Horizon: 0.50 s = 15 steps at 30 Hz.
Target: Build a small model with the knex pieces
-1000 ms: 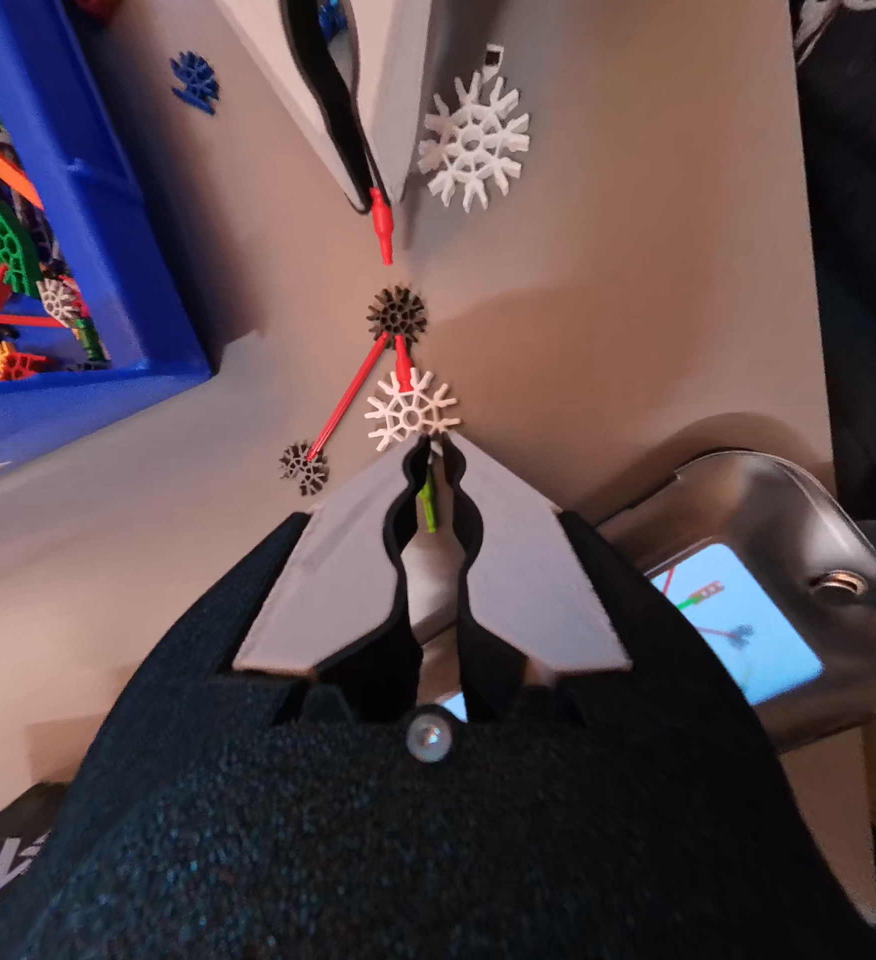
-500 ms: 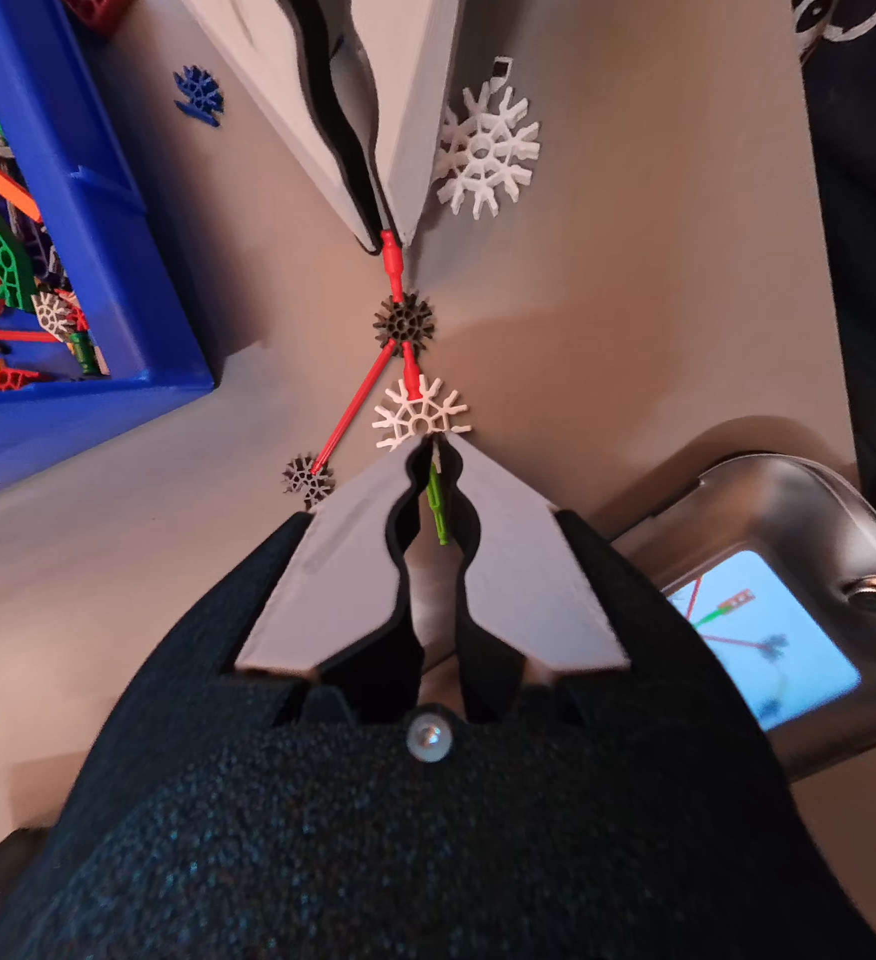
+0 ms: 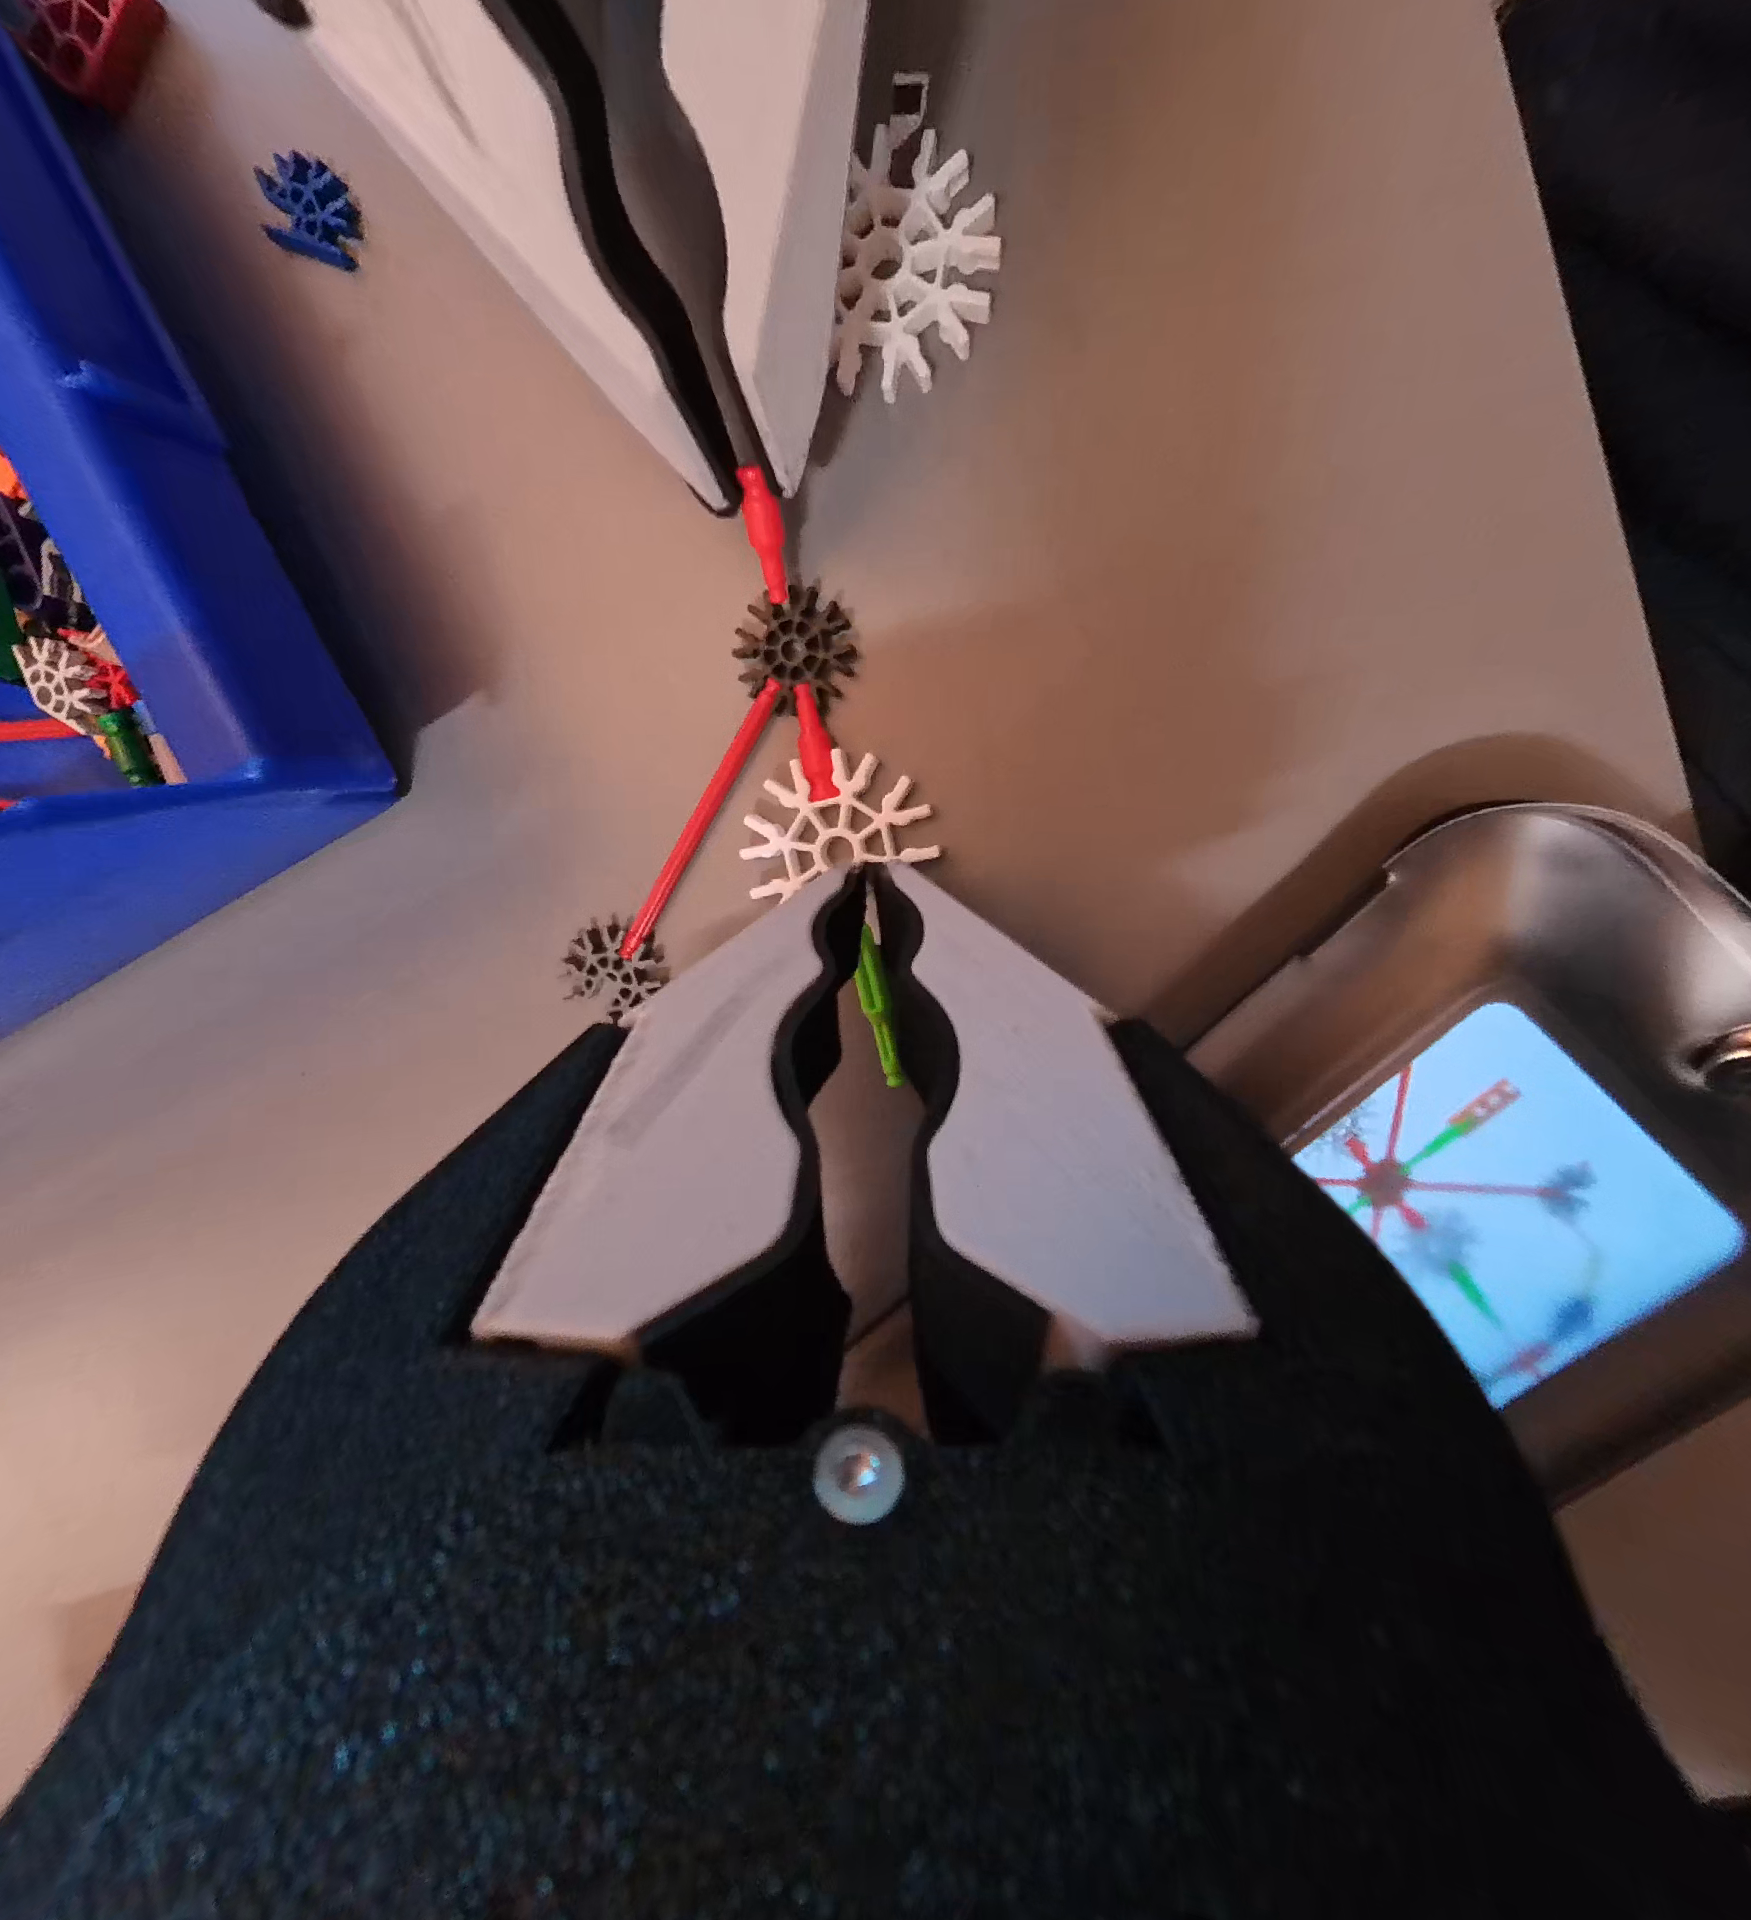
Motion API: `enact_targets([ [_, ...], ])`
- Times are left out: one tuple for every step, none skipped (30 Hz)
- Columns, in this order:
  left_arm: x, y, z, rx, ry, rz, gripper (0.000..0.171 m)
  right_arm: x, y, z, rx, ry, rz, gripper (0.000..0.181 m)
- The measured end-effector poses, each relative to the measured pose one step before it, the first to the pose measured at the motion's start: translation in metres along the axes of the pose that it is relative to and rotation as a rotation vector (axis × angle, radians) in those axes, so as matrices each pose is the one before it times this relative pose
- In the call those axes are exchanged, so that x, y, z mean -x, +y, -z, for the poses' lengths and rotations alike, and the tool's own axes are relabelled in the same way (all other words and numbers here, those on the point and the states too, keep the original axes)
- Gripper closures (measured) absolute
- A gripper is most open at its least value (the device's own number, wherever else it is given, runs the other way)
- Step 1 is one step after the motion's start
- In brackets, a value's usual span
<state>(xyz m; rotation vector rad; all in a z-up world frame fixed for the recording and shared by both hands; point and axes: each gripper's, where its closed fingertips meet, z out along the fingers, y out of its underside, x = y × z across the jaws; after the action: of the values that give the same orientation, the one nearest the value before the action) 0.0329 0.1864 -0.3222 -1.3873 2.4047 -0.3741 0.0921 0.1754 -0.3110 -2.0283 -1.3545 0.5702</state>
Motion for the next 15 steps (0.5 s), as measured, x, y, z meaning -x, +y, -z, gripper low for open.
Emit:
enact_targets([
  [-0.00015, 0.00017, 0.00008, 0.00121, 0.0018, -0.0014, 0.17, 0.00059, -0.00112, 0.00062, -0.0046, -0.0044, -0.0029, 0.176],
  [-0.00003, -0.00006, -0.00001, 0.00051, 0.0005, -0.0011, 0.17, 0.00032, -0.00025, -0.00014, 0.0005, -0.0023, -0.0008, 0.176],
  [0.00008, -0.00001, 0.0, -0.00004, 0.0002, -0.0016, 0.17, 0.00014, 0.0012, -0.001, 0.0093, 0.0002, 0.0029, 0.176],
  [-0.00003, 0.00004, -0.00009, 0.00002, 0.0006, -0.001, 0.17, 0.00006, 0.00156, -0.00118, 0.0111, 0.0029, 0.0056, 0.176],
  [0.00002, 0.00006, 0.00012, 0.00033, 0.0009, -0.0006, 0.17, -0.00012, 0.0004, -0.00082, 0.0036, 0.0033, 0.0042, 0.176],
  [-0.00007, -0.00002, -0.00001, 0.00044, 0.0009, -0.0002, 0.17, 0.0004, -0.00026, -0.00059, 0.001, -0.0011, 0.0007, 0.176],
  [0.00002, 0.0, 0.0, 0.00059, 0.0006, -0.0008, 0.17, 0.00002, 0.00024, -0.0006, 0.0045, 0.0006, 0.0006, 0.176],
  [0.00003, 0.00008, -0.00007, 0.00084, 0.0006, -0.0011, 0.17, -0.0007, 0.00089, -0.00063, 0.0085, 0.0056, 0.0032, 0.176],
  [0.0, 0.0, 0.00002, 0.0009, 0.0004, -0.0013, 0.17, -0.0011, 0.00145, -0.00067, 0.0114, 0.0088, 0.0046, 0.176],
  [-0.00002, -0.00005, 0.00001, 0.00093, 0.0, -0.0015, 0.17, -0.00062, 0.00147, -0.00058, 0.0103, 0.0055, 0.0059, 0.176],
  [0.0, 0.00001, 0.00002, 0.00101, 0.0003, -0.001, 0.17, -0.00022, 0.00051, -0.00013, 0.0036, 0.0026, 0.004, 0.176],
  [0.00001, 0.00006, -0.00006, 0.00107, 0.0001, -0.0011, 0.17, 0.00006, 0.00013, 0.00005, 0.0012, 0.0, 0.001, 0.176],
  [0.00005, -0.00002, 0.00003, 0.00111, -0.0006, -0.0014, 0.17, 0.00009, 0.00048, 0.00029, 0.0054, 0.0013, 0.0022, 0.176],
  [-0.00003, 0.00004, -0.00005, 0.00127, -0.0003, -0.0008, 0.17, -0.00002, 0.00065, 0.00037, 0.0075, 0.0041, 0.0081, 0.176],
  [-0.00001, 0.00006, 0.00007, 0.00116, -0.0003, -0.0017, 0.17, -0.00018, 0.00037, 0.00004, 0.0072, 0.0058, 0.0091, 0.176],
])
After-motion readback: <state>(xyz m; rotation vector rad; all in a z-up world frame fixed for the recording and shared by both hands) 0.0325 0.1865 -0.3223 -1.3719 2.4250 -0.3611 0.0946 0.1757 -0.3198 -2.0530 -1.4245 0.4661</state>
